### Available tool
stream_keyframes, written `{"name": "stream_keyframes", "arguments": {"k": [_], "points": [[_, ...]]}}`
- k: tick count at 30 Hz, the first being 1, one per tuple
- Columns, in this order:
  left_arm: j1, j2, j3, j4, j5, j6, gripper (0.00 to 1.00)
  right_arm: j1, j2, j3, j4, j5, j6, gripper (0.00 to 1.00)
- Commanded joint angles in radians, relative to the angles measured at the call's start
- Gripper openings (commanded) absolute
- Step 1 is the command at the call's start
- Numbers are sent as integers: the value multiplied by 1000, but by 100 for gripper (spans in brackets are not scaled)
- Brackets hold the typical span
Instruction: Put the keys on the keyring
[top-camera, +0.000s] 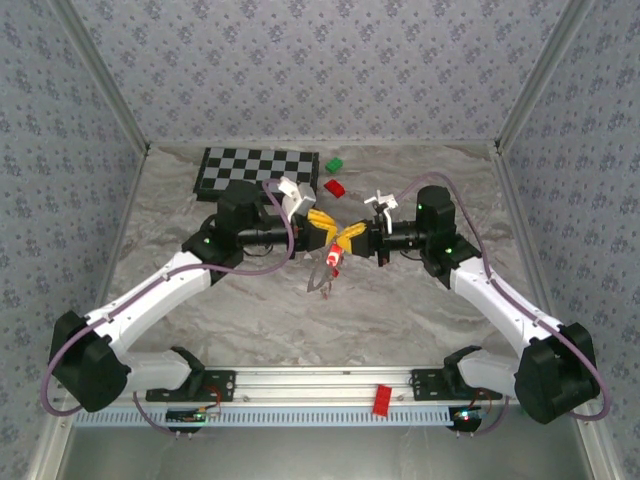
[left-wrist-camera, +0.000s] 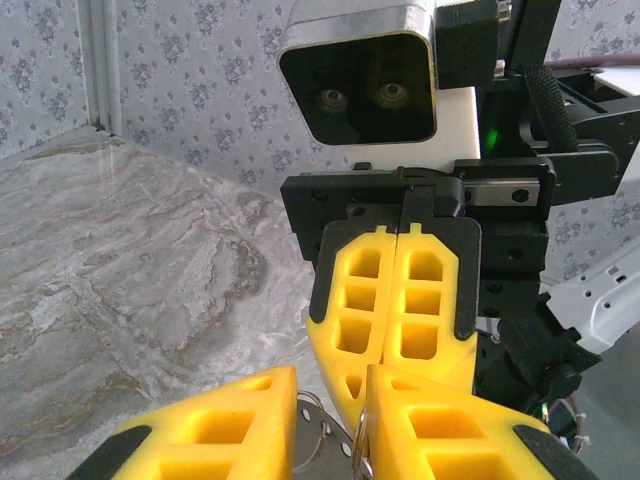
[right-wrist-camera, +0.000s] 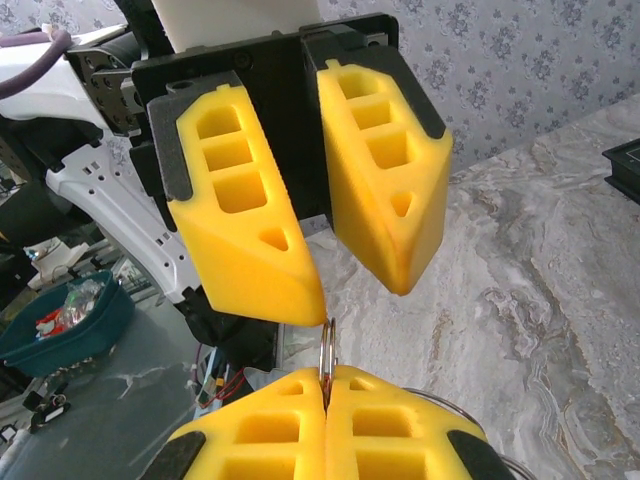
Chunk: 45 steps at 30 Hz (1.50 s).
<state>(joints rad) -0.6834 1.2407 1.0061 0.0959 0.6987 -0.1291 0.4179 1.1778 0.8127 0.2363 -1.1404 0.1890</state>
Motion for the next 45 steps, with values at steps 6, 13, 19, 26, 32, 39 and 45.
{"name": "stream_keyframes", "arguments": {"k": [6, 13, 19, 26, 32, 39, 45], "points": [[-1, 32, 60, -94, 22, 52, 28, 5, -33, 43, -14, -4, -29, 0], [1, 49, 78, -127, 36, 64, 31, 2, -37, 40, -20, -2, -33, 0], [13, 27, 66, -92, 69, 39, 32, -7, -37, 40, -20, -4, -36, 0], [21, -1, 51, -68, 96, 26, 33, -13, -35, 42, -19, -7, -35, 0], [25, 5, 48, -56, 127, 16, 33, -21, -41, 40, -13, -4, -24, 0], [23, 39, 62, -94, 126, 35, 33, -19, -46, 36, -2, -16, -20, 0], [19, 70, 82, -124, 144, 56, 32, -15, -45, 42, -19, -20, -30, 0]]}}
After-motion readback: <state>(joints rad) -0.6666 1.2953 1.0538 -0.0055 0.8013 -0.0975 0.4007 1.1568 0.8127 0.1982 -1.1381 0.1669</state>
